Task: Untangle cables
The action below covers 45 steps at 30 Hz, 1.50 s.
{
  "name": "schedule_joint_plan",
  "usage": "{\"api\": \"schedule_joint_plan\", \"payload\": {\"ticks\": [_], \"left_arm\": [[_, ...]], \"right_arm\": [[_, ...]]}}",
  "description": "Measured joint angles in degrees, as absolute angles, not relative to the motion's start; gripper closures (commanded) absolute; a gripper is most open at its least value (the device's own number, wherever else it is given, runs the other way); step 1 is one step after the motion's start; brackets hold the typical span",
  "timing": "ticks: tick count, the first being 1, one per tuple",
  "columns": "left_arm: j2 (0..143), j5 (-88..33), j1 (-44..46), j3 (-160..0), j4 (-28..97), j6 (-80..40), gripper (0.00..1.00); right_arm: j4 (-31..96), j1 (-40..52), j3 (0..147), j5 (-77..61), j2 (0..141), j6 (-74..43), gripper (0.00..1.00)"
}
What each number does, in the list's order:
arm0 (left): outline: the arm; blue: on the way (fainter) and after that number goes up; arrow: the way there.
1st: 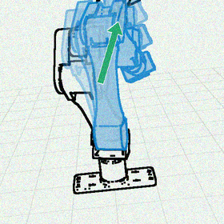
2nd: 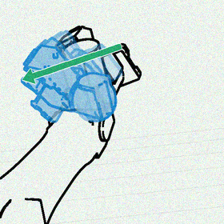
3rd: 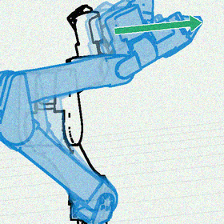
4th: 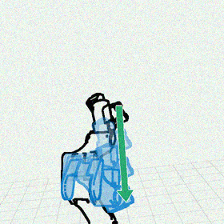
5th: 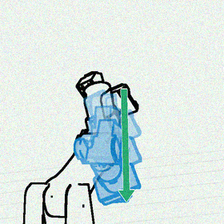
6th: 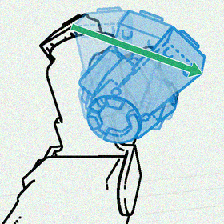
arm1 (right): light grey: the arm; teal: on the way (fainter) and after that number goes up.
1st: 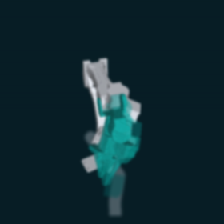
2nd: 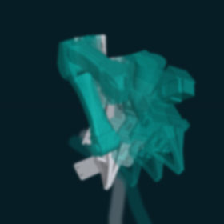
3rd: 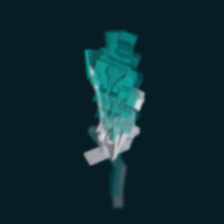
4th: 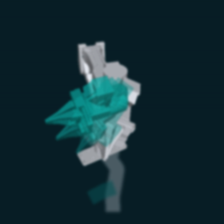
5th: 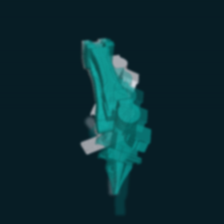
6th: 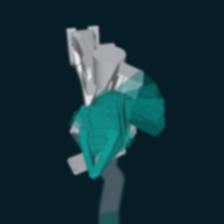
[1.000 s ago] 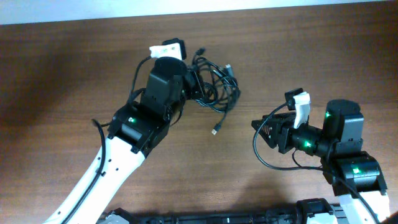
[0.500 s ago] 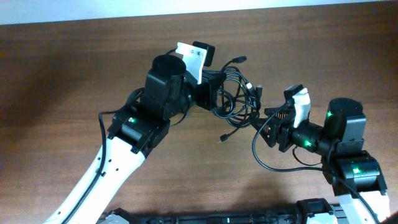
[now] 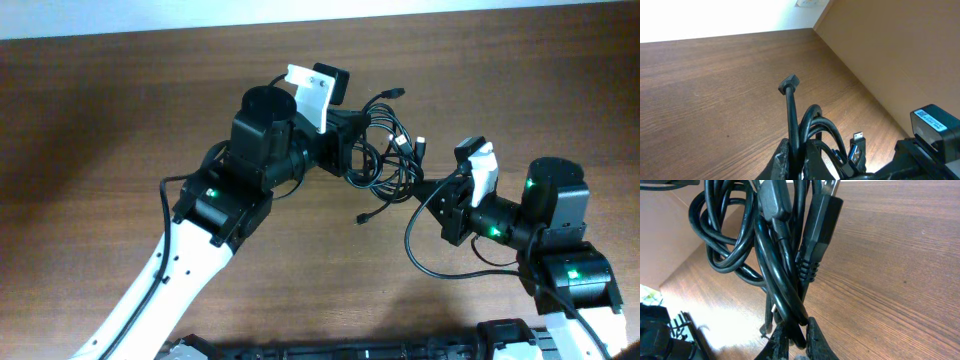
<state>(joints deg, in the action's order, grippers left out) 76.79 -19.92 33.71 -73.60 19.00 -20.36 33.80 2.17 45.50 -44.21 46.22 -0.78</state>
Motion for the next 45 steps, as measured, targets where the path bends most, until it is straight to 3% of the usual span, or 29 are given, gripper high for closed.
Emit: {"api": "schedule_joint_plan", "payload": {"ticks": [2,5,6,12,22,25,26,29,36,45], "left_arm": [[76.79,-19.05,33.74,-73.60,19.07,-20.18,0.74],[76.79,-18.02,33.80,-73.60,19.22,-20.29,0.11],[76.79,-17.67,33.85,-73.60,19.22,-20.47,0.01],[76.71,-13.74,33.89,-73.63,20.36,-16.91,0.01],[76.18,-13.02,33.89,-73.63,29.52,4.21,0.01],[76.16,-13.02,33.89,-73.63,33.23,9.63,0.01],[76.16,-13.02,33.89,-73.63,34.92,11.25,0.01],[76.16,-12.99,33.89,-73.65,40.56,15.22,0.01],[76.14,-12.99,33.89,-73.65,46.04,17.67,0.01],[76.14,-7.35,33.89,-73.65,45.89,18.02,0.01]], "right_arm": [[33.80,2.17,45.50,-44.97,46.22,-0.71,0.96],[33.80,2.17,45.50,-48.16,46.24,0.47,0.96],[33.78,2.17,45.50,-49.25,46.24,0.78,0.96],[33.80,2.17,45.50,-52.71,46.22,2.00,0.96],[33.80,2.17,45.50,-53.43,46.22,2.17,0.96],[34.48,2.17,45.50,-52.36,46.24,2.22,0.49],[35.18,2.17,45.50,-51.70,46.22,2.15,0.41],[36.88,2.17,45.50,-50.11,46.24,1.30,0.29],[47.20,2.17,45.54,-46.94,50.41,-6.28,0.26],[63.66,2.17,45.63,-44.12,63.66,-7.57,0.19]]}}
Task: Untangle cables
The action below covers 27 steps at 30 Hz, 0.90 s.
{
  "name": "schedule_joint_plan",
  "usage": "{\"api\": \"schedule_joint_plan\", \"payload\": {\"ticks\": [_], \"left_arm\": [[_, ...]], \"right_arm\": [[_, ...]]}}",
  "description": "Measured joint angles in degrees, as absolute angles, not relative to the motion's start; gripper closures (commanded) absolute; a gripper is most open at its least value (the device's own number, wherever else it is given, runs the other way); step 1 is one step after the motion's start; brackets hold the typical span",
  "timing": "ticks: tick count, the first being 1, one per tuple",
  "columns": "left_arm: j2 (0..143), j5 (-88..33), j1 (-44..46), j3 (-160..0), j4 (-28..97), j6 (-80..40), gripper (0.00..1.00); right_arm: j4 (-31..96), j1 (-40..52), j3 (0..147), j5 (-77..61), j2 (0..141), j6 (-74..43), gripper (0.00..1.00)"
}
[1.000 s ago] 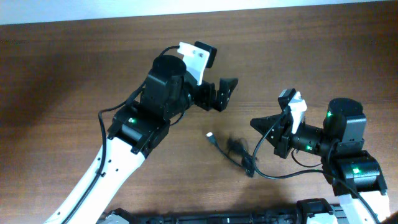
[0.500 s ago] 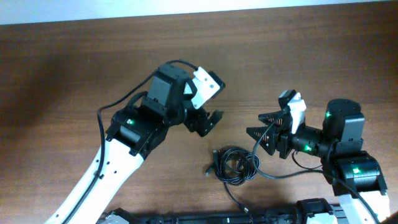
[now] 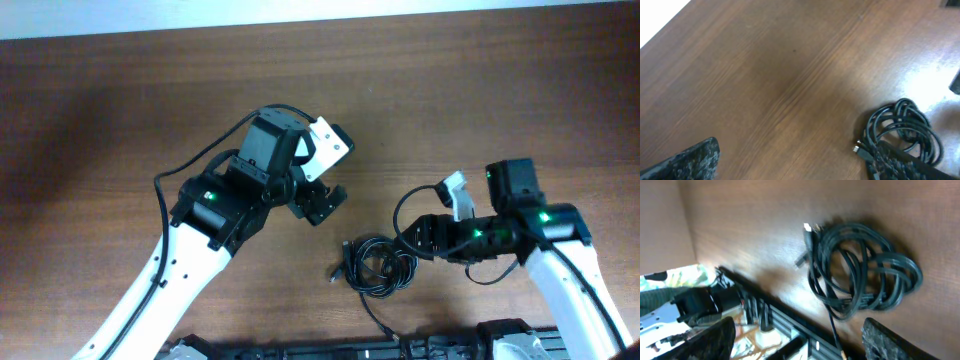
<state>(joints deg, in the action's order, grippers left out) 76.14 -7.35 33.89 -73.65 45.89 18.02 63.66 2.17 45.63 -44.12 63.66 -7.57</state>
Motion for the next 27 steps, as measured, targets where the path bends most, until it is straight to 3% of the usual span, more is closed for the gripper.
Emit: {"api": "schedule_joint_plan", "payload": {"ticks": [11,27], "left_arm": [[77.67,0.25,33.52,-73.65,43.75,12.38,0.01],[79.24,0.93,24.34,-73.65,41.80,2.28,0.01]], "right_arm": [[63.18,8.99,45.63,-41.23,77.47,-7.25,0.18],[56.21,16.45,45.65,-40.29,89.19,-8.84,0.18]]}}
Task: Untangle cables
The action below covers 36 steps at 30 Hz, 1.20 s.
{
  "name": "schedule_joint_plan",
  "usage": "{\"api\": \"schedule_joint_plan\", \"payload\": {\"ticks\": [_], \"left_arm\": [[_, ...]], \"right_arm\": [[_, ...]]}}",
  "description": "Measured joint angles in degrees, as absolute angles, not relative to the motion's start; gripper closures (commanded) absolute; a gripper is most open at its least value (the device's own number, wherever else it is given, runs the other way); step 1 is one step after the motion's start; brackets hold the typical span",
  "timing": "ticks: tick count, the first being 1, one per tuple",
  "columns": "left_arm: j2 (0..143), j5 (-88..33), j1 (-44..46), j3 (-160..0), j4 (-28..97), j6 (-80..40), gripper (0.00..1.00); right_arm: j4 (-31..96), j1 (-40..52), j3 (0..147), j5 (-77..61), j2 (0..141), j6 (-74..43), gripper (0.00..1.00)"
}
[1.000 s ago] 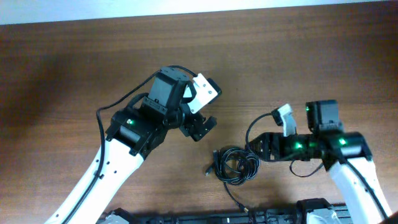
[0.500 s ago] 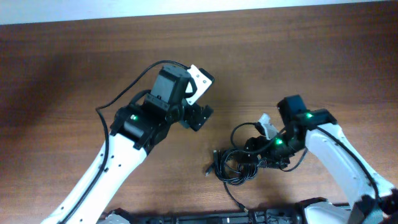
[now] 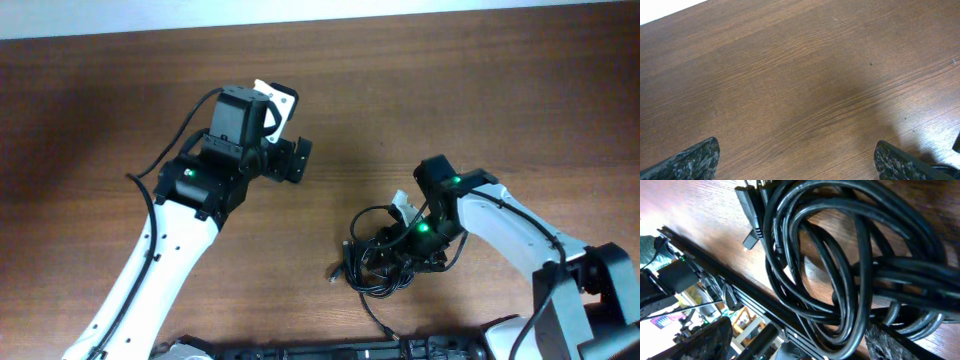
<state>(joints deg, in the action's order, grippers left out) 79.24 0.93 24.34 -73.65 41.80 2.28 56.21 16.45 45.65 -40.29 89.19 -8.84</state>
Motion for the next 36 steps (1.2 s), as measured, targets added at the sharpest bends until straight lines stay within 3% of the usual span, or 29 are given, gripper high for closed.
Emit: {"api": "schedule_joint_plan", "payload": {"ticks": [9,16,20,21,24,27,28,29,30,36], "left_arm": [[79.24,0.91,24.34,-73.65,41.74,1.41,0.01],[79.24,0.93,24.34,-73.65,41.12,0.95,0.01],[79.24,0.91,24.34,-73.65,41.10,0.78,0.01],[79.24,0.91,24.34,-73.65,41.10,0.80,0.01],[79.24,0.91,24.34,-73.65,41.10,0.75,0.01],[79.24,0.91,24.34,-73.65,41.08,0.54,0.01],[79.24,0.91,24.34,-73.65,41.10,0.51,0.01],[79.24,0.91,24.34,-73.65,41.10,0.36,0.01],[79.24,0.91,24.34,-73.65,41.10,0.34,0.01],[79.24,0.91,24.34,-73.65,41.10,0.14,0.01]], "right_arm": [[52.16,19.64,44.73,-39.97,89.21,-9.21,0.28],[45.74,23.09,41.89,-39.88,89.21,-12.25,0.69],[42.74,23.09,39.99,-39.88,89.21,-13.26,0.88],[41.60,23.09,39.38,-39.86,89.21,-13.39,0.89],[38.00,23.09,36.88,-39.92,89.21,-13.56,0.74],[36.62,23.11,36.16,-40.07,89.21,-13.43,0.74],[36.32,23.11,36.05,-40.10,89.21,-13.41,0.76],[35.73,23.11,35.83,-40.12,89.21,-13.37,0.92],[35.24,23.11,35.64,-40.10,89.21,-13.34,0.96],[33.89,23.14,35.00,-40.14,89.21,-13.52,0.96]]}}
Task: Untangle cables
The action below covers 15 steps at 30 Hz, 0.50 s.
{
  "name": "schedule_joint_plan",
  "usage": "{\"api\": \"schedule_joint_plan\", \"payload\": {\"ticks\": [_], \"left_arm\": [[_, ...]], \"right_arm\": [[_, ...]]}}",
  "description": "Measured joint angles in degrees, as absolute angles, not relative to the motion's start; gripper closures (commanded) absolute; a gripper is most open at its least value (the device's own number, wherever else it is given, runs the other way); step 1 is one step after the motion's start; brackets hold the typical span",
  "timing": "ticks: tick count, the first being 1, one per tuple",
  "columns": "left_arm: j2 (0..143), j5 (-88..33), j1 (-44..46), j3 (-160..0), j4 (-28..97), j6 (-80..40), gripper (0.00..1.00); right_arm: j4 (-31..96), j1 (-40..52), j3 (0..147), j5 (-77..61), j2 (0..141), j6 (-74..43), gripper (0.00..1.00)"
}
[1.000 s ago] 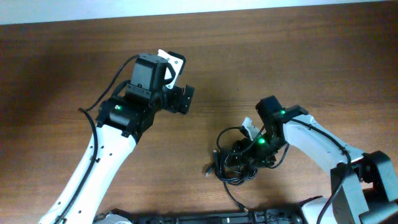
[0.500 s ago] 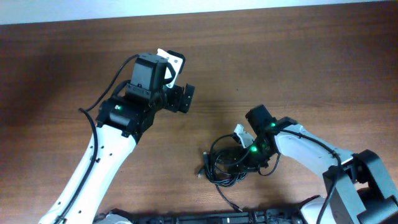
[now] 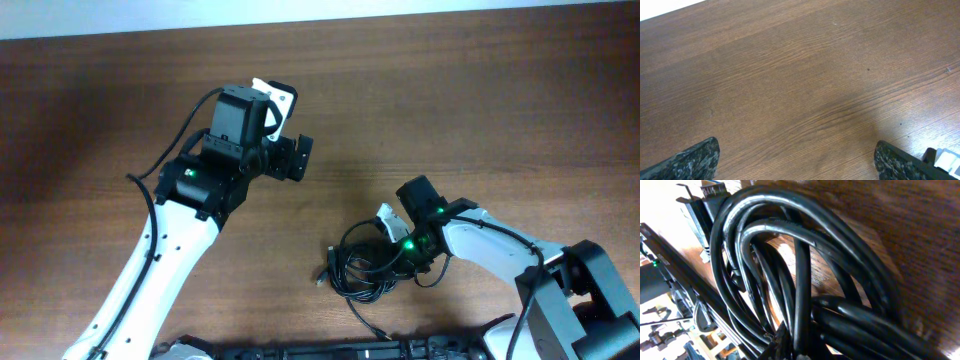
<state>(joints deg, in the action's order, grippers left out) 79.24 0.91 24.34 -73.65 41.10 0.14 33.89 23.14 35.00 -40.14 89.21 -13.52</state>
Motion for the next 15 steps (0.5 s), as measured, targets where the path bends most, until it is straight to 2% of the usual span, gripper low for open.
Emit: {"api": "schedule_joint_plan", "payload": {"ticks": [7,15], "left_arm": [[79.24,0.78,24.34,-73.65,41.10,0.12,0.01],[79.24,-3.01,24.34,-73.65,41.10,-0.12,0.01]], "right_arm": [[30.65,21.12,36.36,-43.83,89.21,-11.27,0.96],[30.11,13.85,48.10,-44.42,81.87,-2.81,0.96]]}}
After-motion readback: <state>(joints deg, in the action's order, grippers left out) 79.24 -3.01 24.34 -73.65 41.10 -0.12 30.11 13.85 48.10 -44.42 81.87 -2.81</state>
